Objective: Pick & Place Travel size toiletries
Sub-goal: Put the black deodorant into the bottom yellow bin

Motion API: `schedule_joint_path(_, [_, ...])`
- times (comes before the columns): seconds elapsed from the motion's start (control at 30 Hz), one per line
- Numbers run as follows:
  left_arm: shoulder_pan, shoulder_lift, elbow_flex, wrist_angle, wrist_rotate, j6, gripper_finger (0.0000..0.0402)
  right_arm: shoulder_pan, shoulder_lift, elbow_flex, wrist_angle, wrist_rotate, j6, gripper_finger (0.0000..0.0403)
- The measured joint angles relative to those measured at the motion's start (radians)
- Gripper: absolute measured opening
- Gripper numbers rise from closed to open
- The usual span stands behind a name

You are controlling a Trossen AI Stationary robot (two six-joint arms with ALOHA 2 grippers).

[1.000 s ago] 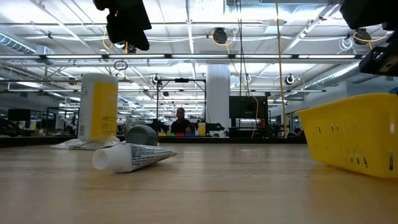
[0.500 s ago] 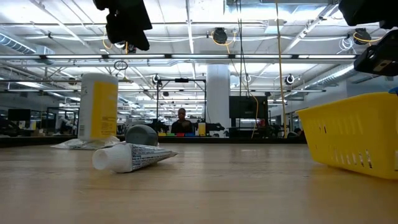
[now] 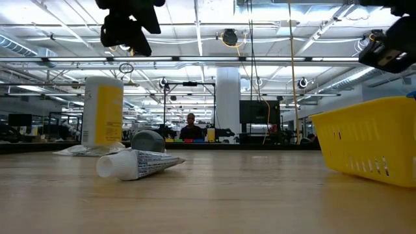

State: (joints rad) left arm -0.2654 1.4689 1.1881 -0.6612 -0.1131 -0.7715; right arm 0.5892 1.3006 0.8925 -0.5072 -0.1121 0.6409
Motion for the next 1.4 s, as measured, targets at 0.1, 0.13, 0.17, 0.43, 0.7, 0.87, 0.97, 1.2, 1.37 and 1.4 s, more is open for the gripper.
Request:
schedule_joint_path(0.1, [-0.012, 0.001, 0.0, -0.016, -0.017, -0.068, 0.0214, 0.0, -0.001, 0.0, 0.047, 0.017, -0.038, 0.0116])
schedule_joint_path(0.13, [-0.019, 0.001, -0.002, -0.017, -0.026, -0.096, 0.0214, 0.0, -0.001, 0.0, 0.057, 0.023, -0.053, 0.0116])
schedule_joint_path(0.17, [-0.023, 0.001, -0.008, -0.016, -0.035, -0.123, 0.0214, 0.0, -0.001, 0.0, 0.068, 0.032, -0.065, 0.0116])
schedule_joint_path(0.43, [-0.045, 0.05, -0.033, -0.047, -0.125, -0.344, 0.0214, -0.025, -0.001, 0.0, 0.109, 0.041, -0.125, 0.0114])
schedule_joint_path(0.7, [0.016, 0.181, -0.034, -0.019, -0.014, -0.425, 0.0214, -0.04, -0.001, 0.0, 0.114, 0.038, -0.161, 0.0114])
schedule_joint_path(0.87, [0.079, 0.204, -0.034, -0.021, 0.034, -0.394, 0.0214, -0.04, -0.001, 0.0, 0.114, 0.038, -0.173, 0.0114])
schedule_joint_path(0.97, [0.108, 0.204, -0.034, -0.029, 0.038, -0.391, 0.0214, -0.039, -0.001, 0.0, 0.114, 0.038, -0.175, 0.0114])
schedule_joint_path(1.2, [0.155, 0.204, -0.034, -0.028, 0.069, -0.363, 0.0227, -0.038, -0.001, 0.0, 0.113, 0.038, -0.2, 0.0114])
schedule_joint_path(1.37, [0.165, 0.204, -0.034, -0.028, 0.071, -0.396, 0.0265, -0.038, -0.001, 0.0, 0.113, 0.038, -0.212, 0.0114])
schedule_joint_path(1.4, [0.165, 0.204, -0.034, -0.029, 0.07, -0.41, 0.0273, -0.038, -0.001, 0.0, 0.113, 0.038, -0.212, 0.0114])
